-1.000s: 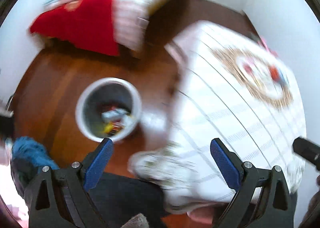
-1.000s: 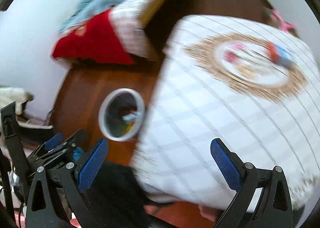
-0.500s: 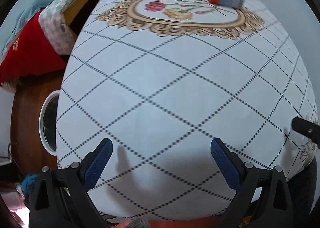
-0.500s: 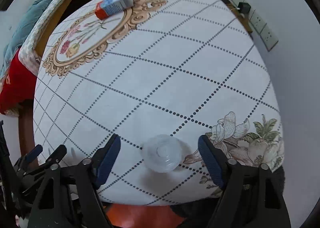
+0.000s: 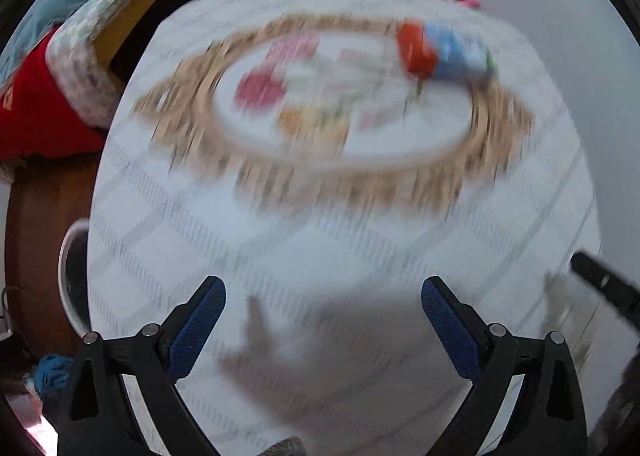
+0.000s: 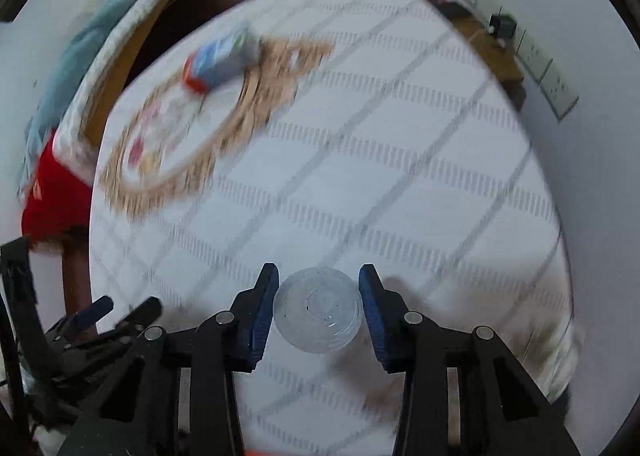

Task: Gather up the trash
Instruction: 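Grasp the clear plastic lid with the right tool while the left grasps the Pure Milk carton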

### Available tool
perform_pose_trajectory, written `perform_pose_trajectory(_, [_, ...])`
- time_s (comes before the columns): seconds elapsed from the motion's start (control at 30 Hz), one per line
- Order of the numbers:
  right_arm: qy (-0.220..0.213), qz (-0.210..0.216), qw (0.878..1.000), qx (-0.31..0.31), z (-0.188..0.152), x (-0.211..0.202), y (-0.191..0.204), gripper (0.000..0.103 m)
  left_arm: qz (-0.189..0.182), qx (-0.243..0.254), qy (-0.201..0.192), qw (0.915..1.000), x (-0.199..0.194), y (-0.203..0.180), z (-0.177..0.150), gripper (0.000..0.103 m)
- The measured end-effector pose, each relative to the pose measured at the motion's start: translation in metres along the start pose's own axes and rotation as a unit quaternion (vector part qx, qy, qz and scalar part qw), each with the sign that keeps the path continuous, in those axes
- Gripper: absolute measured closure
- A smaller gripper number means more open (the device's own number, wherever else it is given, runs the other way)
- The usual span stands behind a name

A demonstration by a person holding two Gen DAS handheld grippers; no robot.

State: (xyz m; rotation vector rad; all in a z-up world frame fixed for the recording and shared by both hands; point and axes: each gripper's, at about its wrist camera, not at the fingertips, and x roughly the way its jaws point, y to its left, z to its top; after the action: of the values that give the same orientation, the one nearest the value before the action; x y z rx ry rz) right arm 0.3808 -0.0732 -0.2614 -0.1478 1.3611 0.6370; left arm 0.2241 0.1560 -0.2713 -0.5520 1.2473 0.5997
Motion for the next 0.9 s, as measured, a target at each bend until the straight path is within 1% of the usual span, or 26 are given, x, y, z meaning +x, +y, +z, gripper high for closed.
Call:
perform_pose_trajectory(0.03, [-0.005,-0.002,1.000,0.007,0.014,0.000,-0.003,0.059,-0.008,-0.003,0.001,1.0000,0.000,-0.006,0.015,0.003])
perform_pose_trajectory(0.07, [-0.006,0.000,1.000,0.016,0.031,0.002,-0.007,0.059,-0.015,-0.005,-0.002,0.9999,0.000,-0.015,0.036,0.003])
perform_pose_trajectory(0.1, [-0.009,-0.002,1.000,0.020,0.042,0.004,-0.009,0.059,-0.025,-0.005,-0.003,0.9997,0.000,-0.025,0.058,0.003])
perform_pose_trajectory(0.2, [-0.016,-0.022,0.999,0.029,0.090,0.016,-0.008,0.059,-0.042,0.011,0.010,0.9990,0.009,-0.056,0.106,0.003])
perform_pose_trajectory(0.3, [-0.012,-0.037,0.999,0.033,0.122,0.028,-0.008,0.059,-0.043,0.033,0.019,0.9984,0.022,-0.080,0.137,0.003])
perform_pose_trajectory(0.37, [-0.010,-0.049,0.998,0.034,0.136,0.036,-0.008,0.059,-0.031,0.039,0.028,0.9983,0.034,-0.089,0.151,0.003])
perform_pose_trajectory(0.5, [-0.002,-0.062,0.997,0.048,0.153,0.050,-0.018,0.059,-0.024,0.043,0.048,0.9976,0.055,-0.107,0.160,0.003])
perform_pose_trajectory(0.53, [0.000,-0.064,0.997,0.052,0.157,0.053,-0.023,0.059,-0.021,0.044,0.054,0.9973,0.062,-0.111,0.168,0.003])
perform_pose_trajectory(0.6, [0.006,-0.065,0.996,0.061,0.161,0.058,-0.031,0.059,-0.002,0.046,0.064,0.9969,0.072,-0.117,0.168,0.003])
perform_pose_trajectory(0.63, [0.003,-0.060,0.996,0.063,0.162,0.059,-0.034,0.059,0.007,0.047,0.066,0.9967,0.074,-0.117,0.166,0.003])
perform_pose_trajectory(0.7, [0.004,-0.062,0.996,0.060,0.163,0.059,-0.033,0.059,0.016,0.047,0.065,0.9967,0.081,-0.119,0.170,0.004])
perform_pose_trajectory(0.77, [0.002,-0.067,0.996,0.051,0.164,0.061,-0.032,0.059,0.020,0.040,0.057,0.9974,0.085,-0.119,0.173,0.004])
perform_pose_trajectory(0.8, [0.003,-0.068,0.996,0.049,0.163,0.059,-0.030,0.059,0.019,0.038,0.045,0.9981,0.083,-0.118,0.172,0.013])
perform_pose_trajectory(0.83, [0.003,-0.069,0.996,0.048,0.163,0.060,-0.030,0.059,0.022,0.037,0.039,0.9983,0.082,-0.117,0.172,0.013])
perform_pose_trajectory(0.9, [0.003,-0.070,0.997,0.045,0.163,0.060,-0.030,0.059,0.022,0.040,0.014,0.9989,0.070,-0.112,0.165,0.013])
